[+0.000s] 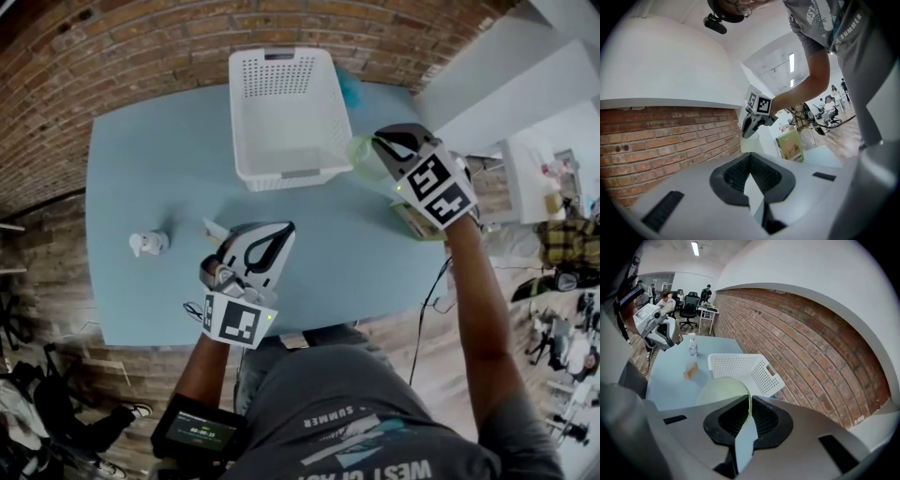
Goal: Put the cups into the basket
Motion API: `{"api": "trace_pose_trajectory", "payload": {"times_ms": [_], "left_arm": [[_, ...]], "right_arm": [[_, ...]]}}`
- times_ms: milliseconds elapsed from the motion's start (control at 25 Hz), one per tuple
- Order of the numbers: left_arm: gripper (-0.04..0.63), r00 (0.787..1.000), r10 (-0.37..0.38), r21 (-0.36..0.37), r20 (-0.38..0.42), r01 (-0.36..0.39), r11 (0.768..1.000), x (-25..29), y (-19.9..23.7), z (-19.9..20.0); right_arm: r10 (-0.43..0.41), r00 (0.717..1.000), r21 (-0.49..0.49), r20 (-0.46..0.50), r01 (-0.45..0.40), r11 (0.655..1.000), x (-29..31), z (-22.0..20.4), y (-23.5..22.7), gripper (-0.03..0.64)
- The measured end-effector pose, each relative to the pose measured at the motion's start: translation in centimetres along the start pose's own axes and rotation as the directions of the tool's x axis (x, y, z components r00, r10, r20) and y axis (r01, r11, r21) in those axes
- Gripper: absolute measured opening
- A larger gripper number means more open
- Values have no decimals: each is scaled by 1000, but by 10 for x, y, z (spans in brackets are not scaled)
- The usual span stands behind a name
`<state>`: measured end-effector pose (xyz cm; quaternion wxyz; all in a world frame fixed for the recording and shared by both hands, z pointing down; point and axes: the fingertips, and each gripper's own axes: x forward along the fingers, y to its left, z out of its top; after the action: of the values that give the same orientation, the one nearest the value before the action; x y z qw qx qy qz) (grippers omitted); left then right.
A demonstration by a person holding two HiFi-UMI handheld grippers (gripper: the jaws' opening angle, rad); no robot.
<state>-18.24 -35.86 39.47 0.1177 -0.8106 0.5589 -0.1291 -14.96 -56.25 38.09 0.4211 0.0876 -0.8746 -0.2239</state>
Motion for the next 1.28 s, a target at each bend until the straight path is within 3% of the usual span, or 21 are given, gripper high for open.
{"api": "trace_pose_trajectory", "payload": {"times_ms": [560, 1280], "left_arm": [[-2, 991, 126, -27, -36, -127, 992, -24, 20, -10], [-2, 968, 238, -43, -83, -242, 969, -60, 30, -29]], "right_arm": [[94, 995, -154, 25, -89, 984, 57, 51, 11, 32], [180, 983, -226, 19, -172, 959, 136, 70, 48, 32]]}}
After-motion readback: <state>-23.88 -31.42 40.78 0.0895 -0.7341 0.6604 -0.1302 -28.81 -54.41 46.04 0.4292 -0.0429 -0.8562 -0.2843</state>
